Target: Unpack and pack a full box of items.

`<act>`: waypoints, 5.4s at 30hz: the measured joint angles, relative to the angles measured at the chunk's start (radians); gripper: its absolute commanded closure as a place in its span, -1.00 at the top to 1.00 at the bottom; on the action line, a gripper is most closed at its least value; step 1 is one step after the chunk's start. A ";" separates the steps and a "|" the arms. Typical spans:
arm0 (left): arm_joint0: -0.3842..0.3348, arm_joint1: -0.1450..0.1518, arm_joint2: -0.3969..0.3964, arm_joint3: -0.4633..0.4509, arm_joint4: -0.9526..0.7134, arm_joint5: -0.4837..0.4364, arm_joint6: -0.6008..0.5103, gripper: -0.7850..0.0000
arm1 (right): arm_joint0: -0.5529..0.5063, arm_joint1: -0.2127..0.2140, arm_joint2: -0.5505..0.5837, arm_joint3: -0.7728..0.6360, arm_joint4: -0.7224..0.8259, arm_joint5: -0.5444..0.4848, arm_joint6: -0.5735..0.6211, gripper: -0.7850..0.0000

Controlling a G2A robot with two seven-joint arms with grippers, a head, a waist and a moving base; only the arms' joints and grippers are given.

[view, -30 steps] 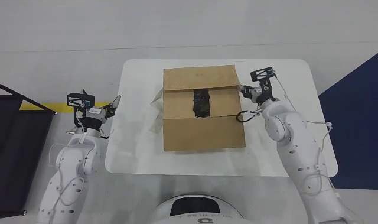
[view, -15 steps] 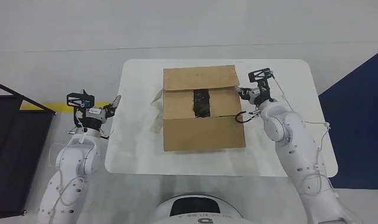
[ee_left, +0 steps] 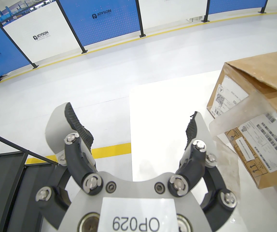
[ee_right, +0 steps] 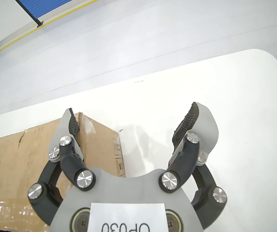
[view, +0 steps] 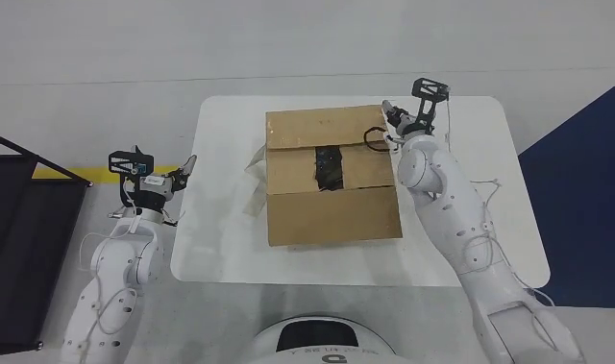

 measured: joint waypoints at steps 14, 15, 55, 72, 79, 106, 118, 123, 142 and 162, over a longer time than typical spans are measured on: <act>0.000 0.000 0.000 0.000 0.000 0.000 0.000 1.00 | -0.311 0.072 0.267 -0.314 -0.051 -0.503 0.029 1.00; 0.000 0.000 0.000 0.000 0.000 0.000 0.000 1.00 | -0.358 0.081 0.283 -0.350 -0.076 -0.595 0.053 1.00; 0.000 0.000 0.000 0.000 0.000 0.000 0.000 1.00 | 0.024 -0.034 -0.032 -0.057 -0.114 -0.003 0.070 1.00; 0.000 0.000 0.000 0.000 0.000 0.000 0.000 1.00 | 0.263 -0.150 -0.114 0.298 0.148 0.199 -0.028 1.00; 0.000 0.000 0.000 0.000 0.000 0.000 0.000 1.00 | 0.102 -0.118 0.050 0.024 0.207 0.068 -0.149 1.00; 0.000 0.000 0.000 0.000 0.000 0.000 0.000 1.00 | 0.020 -0.086 0.052 -0.136 0.440 -0.271 0.502 1.00; 0.000 0.000 0.000 0.000 0.000 0.000 0.000 1.00 | 0.129 -0.126 -0.120 0.015 0.482 -0.183 0.531 1.00; 0.000 0.000 0.000 0.000 0.000 0.000 0.000 1.00 | 0.170 -0.146 -0.170 0.057 0.533 -0.180 0.535 1.00; 0.000 0.000 0.000 0.000 0.000 0.000 0.001 1.00 | 0.288 -0.202 -0.189 0.104 1.055 -0.183 0.650 1.00; -0.005 -0.009 0.027 -0.031 0.035 -0.039 0.028 1.00 | 0.456 -0.300 -0.345 0.455 1.202 -0.288 0.570 1.00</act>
